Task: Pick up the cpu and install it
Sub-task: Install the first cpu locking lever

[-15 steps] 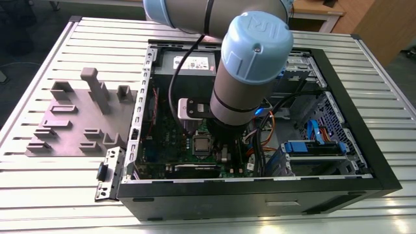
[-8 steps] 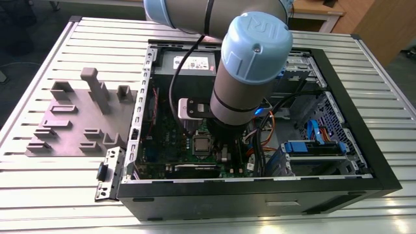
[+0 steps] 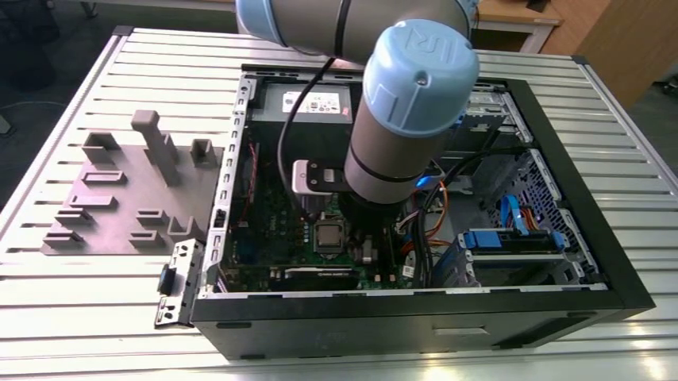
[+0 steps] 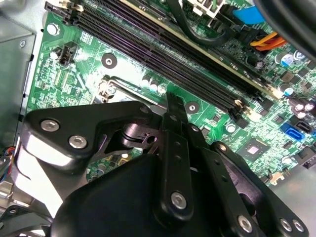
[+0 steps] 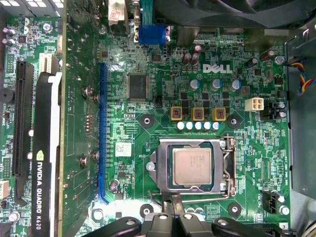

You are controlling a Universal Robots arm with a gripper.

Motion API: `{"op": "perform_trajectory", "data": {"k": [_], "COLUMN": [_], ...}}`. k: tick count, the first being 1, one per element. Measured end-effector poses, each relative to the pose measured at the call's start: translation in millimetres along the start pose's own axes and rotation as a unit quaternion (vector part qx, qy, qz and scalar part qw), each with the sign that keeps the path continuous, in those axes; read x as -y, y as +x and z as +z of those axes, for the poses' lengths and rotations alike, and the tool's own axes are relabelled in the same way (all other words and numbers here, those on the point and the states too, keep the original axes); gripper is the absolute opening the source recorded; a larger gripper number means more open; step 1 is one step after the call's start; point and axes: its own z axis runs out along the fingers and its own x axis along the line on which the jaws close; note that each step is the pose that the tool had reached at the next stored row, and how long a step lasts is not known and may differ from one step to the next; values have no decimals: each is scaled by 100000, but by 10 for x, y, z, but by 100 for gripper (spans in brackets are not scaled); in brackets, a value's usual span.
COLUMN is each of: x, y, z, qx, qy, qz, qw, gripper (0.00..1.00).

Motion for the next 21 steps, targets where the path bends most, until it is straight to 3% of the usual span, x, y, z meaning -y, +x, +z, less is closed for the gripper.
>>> {"op": "perform_trajectory", "data": {"k": [21], "x": [49], "y": [-12], "z": [14], "qx": [-15], "qy": [0], "qz": [1], "qw": [100000], "gripper": [11]}}
